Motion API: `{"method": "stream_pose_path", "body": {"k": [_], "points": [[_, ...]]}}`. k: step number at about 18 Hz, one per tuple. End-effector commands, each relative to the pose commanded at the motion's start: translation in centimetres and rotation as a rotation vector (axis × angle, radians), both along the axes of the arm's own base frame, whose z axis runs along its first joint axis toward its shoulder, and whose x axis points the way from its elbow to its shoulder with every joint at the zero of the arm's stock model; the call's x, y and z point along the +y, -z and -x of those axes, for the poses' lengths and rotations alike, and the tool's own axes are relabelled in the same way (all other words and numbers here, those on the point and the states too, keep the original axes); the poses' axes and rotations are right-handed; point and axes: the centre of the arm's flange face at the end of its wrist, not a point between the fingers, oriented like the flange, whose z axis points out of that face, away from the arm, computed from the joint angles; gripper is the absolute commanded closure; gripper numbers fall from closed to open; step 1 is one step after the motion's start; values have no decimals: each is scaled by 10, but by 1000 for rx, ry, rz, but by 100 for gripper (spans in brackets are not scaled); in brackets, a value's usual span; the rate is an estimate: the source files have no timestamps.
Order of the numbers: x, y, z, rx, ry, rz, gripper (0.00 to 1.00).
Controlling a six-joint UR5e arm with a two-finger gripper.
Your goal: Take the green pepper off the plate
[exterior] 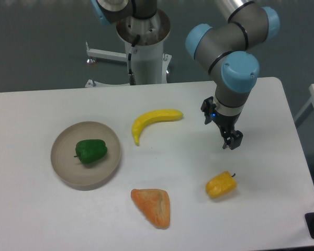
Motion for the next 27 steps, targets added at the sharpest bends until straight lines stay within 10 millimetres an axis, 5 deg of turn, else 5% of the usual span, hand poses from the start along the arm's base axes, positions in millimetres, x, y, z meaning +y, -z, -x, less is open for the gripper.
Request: {"method": "stream_pose_path", "body": {"k": [7, 12, 27], "points": [[7, 3, -10, -5, -11, 6, 0], [24, 13, -61, -24, 0, 28, 0], [99, 38, -329, -18, -118, 21, 0]]}}
